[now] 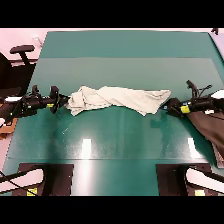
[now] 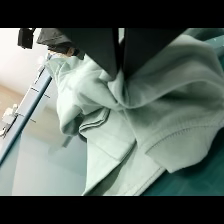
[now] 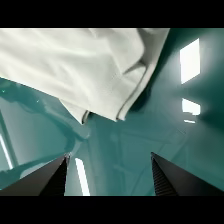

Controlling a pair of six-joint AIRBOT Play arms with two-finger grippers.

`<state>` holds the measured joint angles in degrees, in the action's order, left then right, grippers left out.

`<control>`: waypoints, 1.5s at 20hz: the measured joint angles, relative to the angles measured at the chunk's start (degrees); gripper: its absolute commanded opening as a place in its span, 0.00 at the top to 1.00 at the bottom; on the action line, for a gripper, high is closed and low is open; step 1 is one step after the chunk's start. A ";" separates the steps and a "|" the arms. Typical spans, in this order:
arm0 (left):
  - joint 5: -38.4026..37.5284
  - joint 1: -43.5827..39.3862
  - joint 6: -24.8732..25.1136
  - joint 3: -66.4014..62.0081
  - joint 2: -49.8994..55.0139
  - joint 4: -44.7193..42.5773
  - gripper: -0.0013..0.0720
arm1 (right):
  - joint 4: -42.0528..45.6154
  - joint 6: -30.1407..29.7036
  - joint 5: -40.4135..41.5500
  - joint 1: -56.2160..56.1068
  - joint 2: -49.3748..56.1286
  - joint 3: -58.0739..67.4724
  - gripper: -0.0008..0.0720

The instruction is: Fold the shirts.

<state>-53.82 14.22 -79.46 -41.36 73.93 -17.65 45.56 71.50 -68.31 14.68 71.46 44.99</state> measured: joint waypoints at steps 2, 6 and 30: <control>-0.24 0.00 0.17 0.00 0.00 -0.15 0.95 | -1.64 -0.90 0.57 -2.89 -0.33 -1.86 0.22; -0.42 0.00 0.39 0.00 0.00 -0.33 0.95 | -5.18 -0.59 5.05 -9.94 -1.57 -5.01 0.22; -1.95 0.00 1.88 0.00 0.00 -0.37 0.95 | -15.91 6.01 23.19 -19.87 8.83 -7.08 0.30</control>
<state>-55.77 14.22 -77.58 -41.36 73.93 -18.02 29.65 77.52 -45.12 -5.19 80.29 37.91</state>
